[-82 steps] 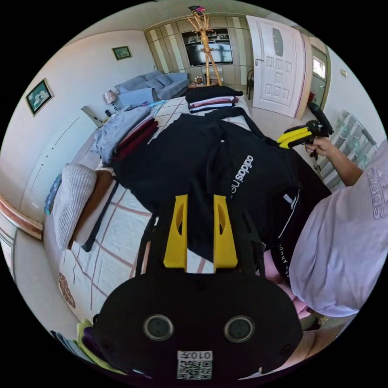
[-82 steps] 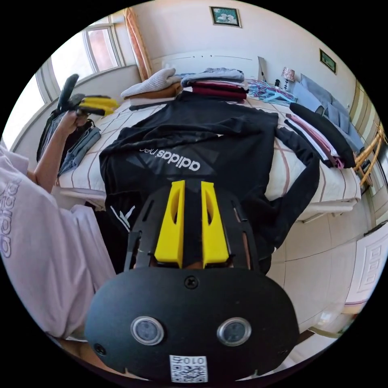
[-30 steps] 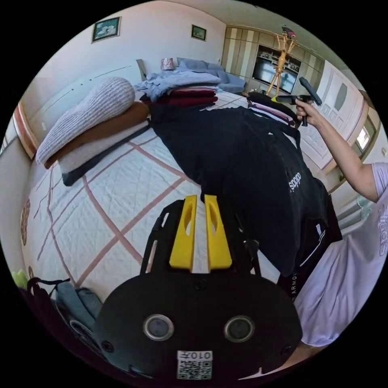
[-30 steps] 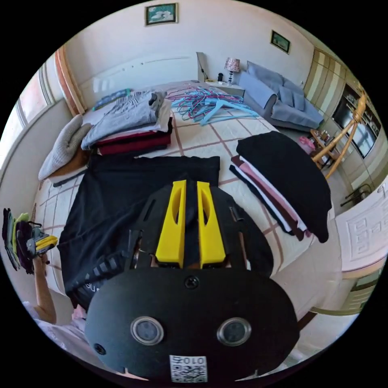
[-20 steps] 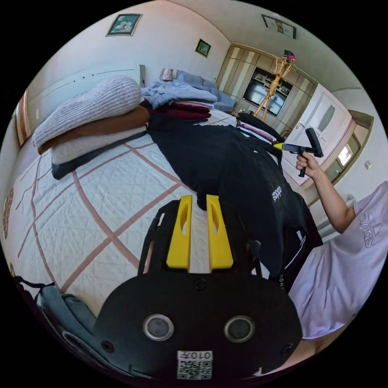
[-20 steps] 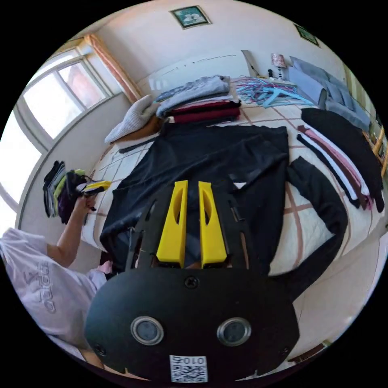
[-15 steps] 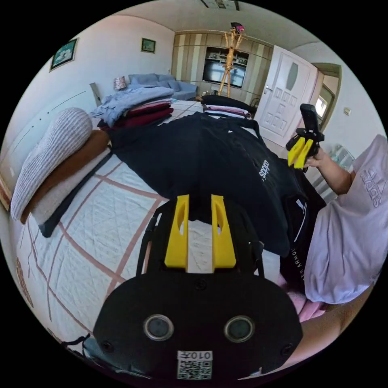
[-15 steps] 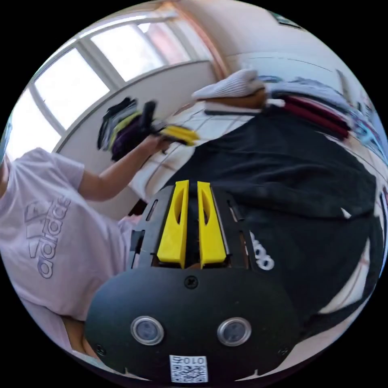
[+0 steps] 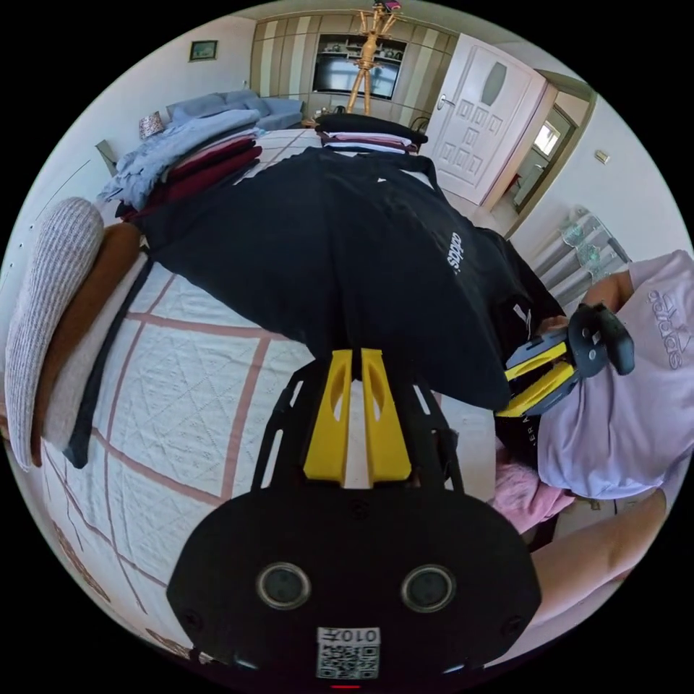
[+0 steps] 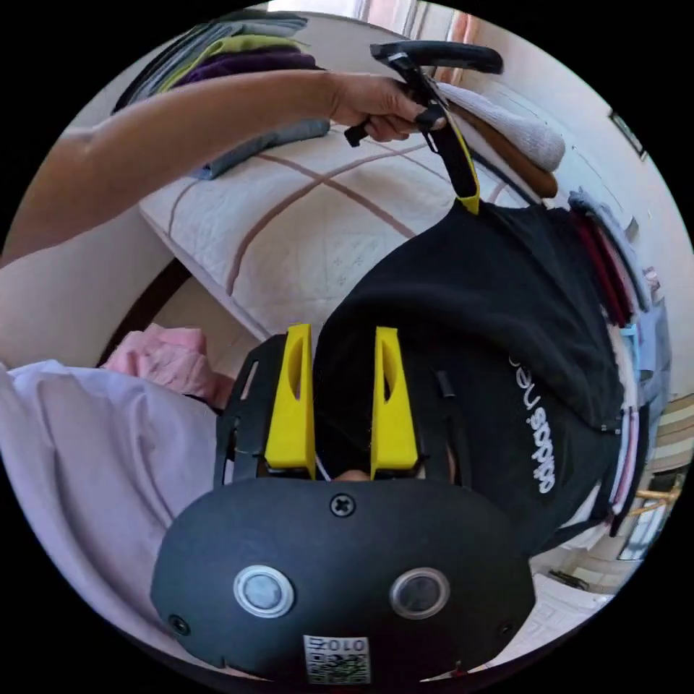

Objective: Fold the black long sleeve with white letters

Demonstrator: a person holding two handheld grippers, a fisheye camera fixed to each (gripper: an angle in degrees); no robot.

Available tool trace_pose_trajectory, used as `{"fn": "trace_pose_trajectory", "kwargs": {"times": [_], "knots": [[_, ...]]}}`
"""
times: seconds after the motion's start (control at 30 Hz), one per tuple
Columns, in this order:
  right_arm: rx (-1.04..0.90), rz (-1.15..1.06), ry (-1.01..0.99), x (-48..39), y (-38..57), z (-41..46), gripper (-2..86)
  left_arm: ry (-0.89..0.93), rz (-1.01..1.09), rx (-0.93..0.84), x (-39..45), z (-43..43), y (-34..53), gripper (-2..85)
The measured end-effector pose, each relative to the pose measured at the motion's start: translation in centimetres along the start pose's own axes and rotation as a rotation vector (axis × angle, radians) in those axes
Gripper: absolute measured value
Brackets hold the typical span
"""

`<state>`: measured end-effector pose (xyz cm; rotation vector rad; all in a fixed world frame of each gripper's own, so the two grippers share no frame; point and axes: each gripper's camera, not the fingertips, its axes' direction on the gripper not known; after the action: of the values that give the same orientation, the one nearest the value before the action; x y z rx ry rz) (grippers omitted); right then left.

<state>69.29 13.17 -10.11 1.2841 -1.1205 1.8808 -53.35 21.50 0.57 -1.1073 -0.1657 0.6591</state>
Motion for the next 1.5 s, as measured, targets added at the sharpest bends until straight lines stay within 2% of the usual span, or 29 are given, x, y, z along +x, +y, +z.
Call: {"fn": "trace_pose_trajectory", "kwargs": {"times": [0.07, 0.13, 0.23, 0.4, 0.67, 0.83, 0.93, 1.07, 1.17, 1.23, 1.3, 1.37, 1.43, 1.5], "knots": [[-0.003, -0.038, 0.144, -1.3, 0.4, 0.1, 5.9, 0.019, -0.003, 0.001, -0.3, -1.2, -0.4, 0.6], [0.006, -0.060, 0.138, -1.6, 0.7, -0.6, 5.3, 0.028, 0.004, -0.024, -0.5, -1.8, -0.6, 0.4], [0.059, -0.037, 0.015, -0.7, 1.3, -2.1, 4.9, 0.064, 0.016, -0.071, -0.8, -2.0, -0.9, 0.3], [0.075, 0.042, -0.204, 1.9, 2.9, 0.2, 4.9, 0.123, -0.010, -0.124, -1.1, -0.2, -0.8, 0.7], [0.080, 0.062, -0.292, 3.2, 4.4, 2.9, 6.3, 0.201, -0.160, -0.025, -1.4, 0.0, -0.2, 4.4], [0.076, 0.026, -0.320, 2.7, 7.4, 2.4, 6.5, 0.040, -0.184, -0.031, 1.9, -4.3, -0.2, 7.0], [0.120, 0.097, -0.325, 3.6, 10.0, 1.5, 6.1, -0.008, -0.101, 0.040, 7.4, -6.7, -1.9, 7.9], [0.223, 0.221, -0.288, 5.8, 12.9, 0.0, 5.8, -0.093, 0.056, 0.054, 16.1, -4.3, -6.2, 8.0], [0.310, 0.312, -0.257, 7.4, 15.1, -1.0, 5.8, -0.159, 0.073, 0.024, 19.2, -0.5, -7.6, 7.5], [0.337, 0.356, -0.232, 8.2, 16.6, -1.3, 5.9, -0.099, 0.082, -0.085, 19.9, 2.7, -7.6, 7.1], [0.367, 0.423, -0.155, 9.0, 19.2, -1.8, 6.1, -0.101, 0.050, -0.032, 20.2, 2.9, -6.7, 6.8], [0.373, 0.490, -0.060, 10.0, 21.7, -1.9, 6.3, -0.028, 0.006, -0.003, 19.5, 1.8, -5.9, 6.4], [0.349, 0.582, 0.070, 11.5, 24.7, -1.7, 6.6, 0.059, -0.047, 0.014, 18.5, 0.8, -5.8, 6.2], [0.278, 0.725, 0.224, 14.7, 29.5, -1.2, 7.6, 0.074, -0.057, 0.108, 18.4, -1.1, -5.7, 5.9]]}}
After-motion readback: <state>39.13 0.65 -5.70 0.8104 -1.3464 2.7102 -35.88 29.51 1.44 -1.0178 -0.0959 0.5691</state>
